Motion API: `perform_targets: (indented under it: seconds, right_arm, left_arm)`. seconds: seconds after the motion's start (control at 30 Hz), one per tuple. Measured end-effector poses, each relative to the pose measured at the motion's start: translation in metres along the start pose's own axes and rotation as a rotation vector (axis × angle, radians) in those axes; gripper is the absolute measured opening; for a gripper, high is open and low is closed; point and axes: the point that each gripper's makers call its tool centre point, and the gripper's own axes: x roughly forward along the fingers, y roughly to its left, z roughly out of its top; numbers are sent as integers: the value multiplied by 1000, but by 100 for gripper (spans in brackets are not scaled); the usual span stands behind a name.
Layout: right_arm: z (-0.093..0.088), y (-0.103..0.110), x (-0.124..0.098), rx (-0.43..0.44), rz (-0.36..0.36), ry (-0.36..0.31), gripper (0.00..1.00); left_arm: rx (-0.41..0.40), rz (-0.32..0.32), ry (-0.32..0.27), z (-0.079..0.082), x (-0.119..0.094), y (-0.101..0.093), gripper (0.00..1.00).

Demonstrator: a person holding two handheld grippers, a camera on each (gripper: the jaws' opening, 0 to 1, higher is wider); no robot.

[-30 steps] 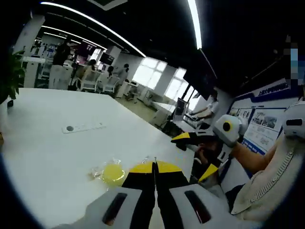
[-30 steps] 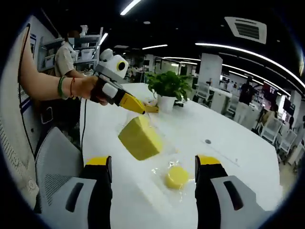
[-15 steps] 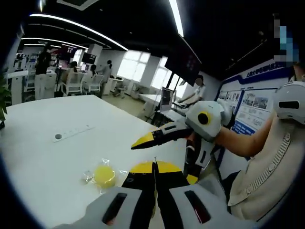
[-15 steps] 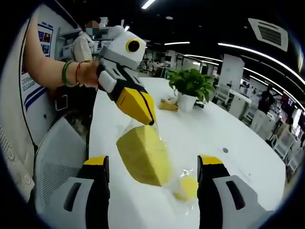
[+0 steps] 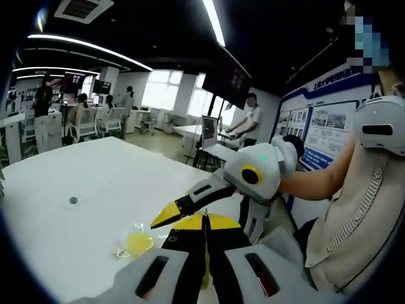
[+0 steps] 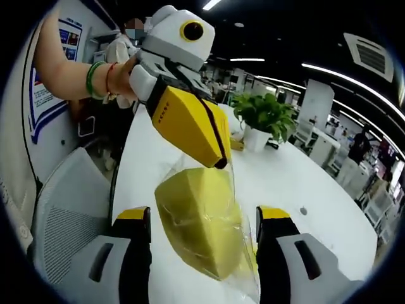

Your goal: Compare the silicone blocks by pressing each to a similar depth, holding the contact briefly, and releasing to observe deformation and rebound differences across the visible hardness samples.

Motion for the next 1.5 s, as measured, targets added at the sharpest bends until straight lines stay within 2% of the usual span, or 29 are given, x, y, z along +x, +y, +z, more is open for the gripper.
perform_targets:
  seconds: [0.27, 0.33, 0.57, 0.63, 0.8, 0.93, 1.03, 1.1, 1.13, 1.33, 1.5]
  right_arm:
    - [-10, 5, 1, 12, 17, 50, 50]
    - [-13, 5, -1, -7, 10, 54, 45]
    - [-10, 6, -5, -27, 0, 13, 42]
    - [-10, 7, -6, -45, -4, 12, 32]
    - [-7, 7, -8, -69, -18, 2, 27]
    - [-4, 6, -9, -130, -36, 2, 22]
    - [-3, 7, -9, -133, -41, 3, 19]
    - [-1, 4, -10, -207, -75, 10, 17]
    - [-2, 6, -9, -187, -67, 14, 16]
    - [-3, 8, -9, -206, -72, 25, 10]
    - [-5, 8, -8, -167, -75, 46, 8]
  left_arm:
    - [52, -24, 40, -5, 9, -11, 0]
    - [67, -31, 58, -7, 11, -14, 0]
    - [112, -53, 80, -8, 12, -24, 0]
    - [138, -66, 96, -11, 11, -28, 0]
    - [149, -68, 96, -11, 9, -31, 0]
    - [160, -72, 95, -12, 7, -34, 0]
    - [170, -73, 88, -11, 5, -34, 0]
    - [180, -73, 86, -11, 4, -36, 0]
    - [187, -72, 86, -12, 4, -36, 0]
    - [195, -67, 90, -14, 3, -34, 0]
    - [200, -54, 87, -15, 3, -32, 0]
